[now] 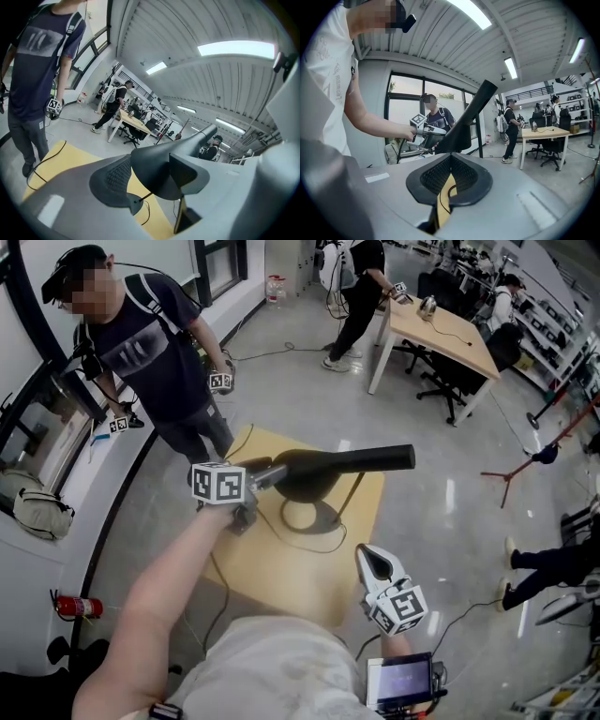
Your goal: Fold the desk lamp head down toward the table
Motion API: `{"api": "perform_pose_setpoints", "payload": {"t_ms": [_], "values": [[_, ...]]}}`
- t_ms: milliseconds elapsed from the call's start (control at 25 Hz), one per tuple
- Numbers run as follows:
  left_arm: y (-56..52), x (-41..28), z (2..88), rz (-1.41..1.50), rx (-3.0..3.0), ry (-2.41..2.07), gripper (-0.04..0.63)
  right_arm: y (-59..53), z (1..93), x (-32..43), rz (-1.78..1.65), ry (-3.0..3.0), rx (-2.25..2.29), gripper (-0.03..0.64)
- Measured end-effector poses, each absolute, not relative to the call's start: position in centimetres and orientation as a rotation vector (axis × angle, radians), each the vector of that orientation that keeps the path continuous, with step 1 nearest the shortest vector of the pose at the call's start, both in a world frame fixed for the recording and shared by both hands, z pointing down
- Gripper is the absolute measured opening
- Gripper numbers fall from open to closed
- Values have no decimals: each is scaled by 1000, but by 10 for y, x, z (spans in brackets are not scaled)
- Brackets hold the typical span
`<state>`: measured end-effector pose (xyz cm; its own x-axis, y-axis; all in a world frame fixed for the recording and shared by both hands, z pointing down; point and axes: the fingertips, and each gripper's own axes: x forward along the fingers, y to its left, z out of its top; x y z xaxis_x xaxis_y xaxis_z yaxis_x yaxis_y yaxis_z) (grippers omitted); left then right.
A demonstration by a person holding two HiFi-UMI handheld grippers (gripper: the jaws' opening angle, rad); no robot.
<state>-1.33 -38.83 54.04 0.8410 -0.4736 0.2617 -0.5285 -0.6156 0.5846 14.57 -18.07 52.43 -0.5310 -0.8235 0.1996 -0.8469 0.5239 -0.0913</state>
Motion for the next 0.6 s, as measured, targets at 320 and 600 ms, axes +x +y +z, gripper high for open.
{"api": "perform_pose_setpoints", "payload": {"t_ms": [320,600], "values": [[-384,-5,554,77,2296,-693,252,-177,528,150,275,-2609,1456,12],[-379,7,559,113,2328,-691,191,-175,528,149,283,-2602,1450,12]]}}
